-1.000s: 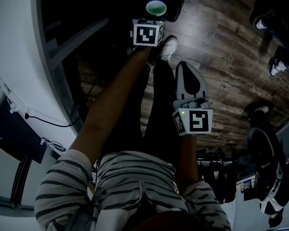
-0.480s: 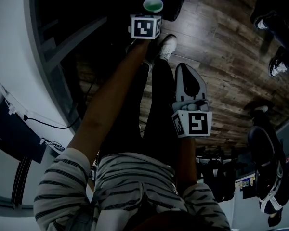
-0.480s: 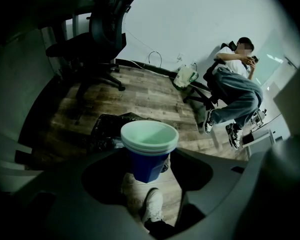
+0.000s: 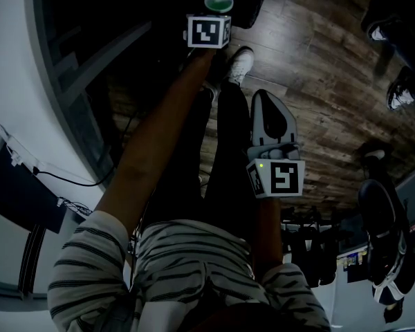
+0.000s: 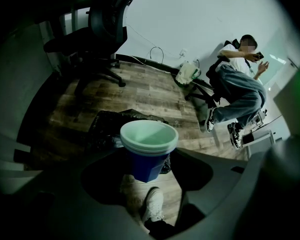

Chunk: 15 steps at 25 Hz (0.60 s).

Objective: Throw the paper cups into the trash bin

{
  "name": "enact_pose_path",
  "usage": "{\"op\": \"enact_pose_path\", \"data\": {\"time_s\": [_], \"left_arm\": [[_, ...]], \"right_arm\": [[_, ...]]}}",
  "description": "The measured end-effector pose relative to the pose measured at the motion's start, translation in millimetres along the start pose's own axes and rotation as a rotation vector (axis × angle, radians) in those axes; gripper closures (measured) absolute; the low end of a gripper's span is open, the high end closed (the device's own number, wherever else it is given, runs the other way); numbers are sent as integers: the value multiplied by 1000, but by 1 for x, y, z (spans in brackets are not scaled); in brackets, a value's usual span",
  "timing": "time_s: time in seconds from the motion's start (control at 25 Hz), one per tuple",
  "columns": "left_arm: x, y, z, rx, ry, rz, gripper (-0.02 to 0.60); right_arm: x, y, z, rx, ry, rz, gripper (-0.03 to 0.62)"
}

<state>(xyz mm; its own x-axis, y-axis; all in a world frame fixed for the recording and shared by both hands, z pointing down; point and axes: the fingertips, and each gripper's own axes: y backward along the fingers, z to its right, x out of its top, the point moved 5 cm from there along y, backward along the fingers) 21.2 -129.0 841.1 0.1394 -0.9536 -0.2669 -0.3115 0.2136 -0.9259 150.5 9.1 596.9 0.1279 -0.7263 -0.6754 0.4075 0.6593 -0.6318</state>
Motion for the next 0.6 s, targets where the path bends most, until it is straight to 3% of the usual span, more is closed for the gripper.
{"op": "enact_pose_path", "data": {"time_s": [0.6], "left_arm": [[-4, -20, -13, 6, 37, -21, 304]], "right_arm": [[-1, -8, -1, 4, -9, -24, 585]]}}
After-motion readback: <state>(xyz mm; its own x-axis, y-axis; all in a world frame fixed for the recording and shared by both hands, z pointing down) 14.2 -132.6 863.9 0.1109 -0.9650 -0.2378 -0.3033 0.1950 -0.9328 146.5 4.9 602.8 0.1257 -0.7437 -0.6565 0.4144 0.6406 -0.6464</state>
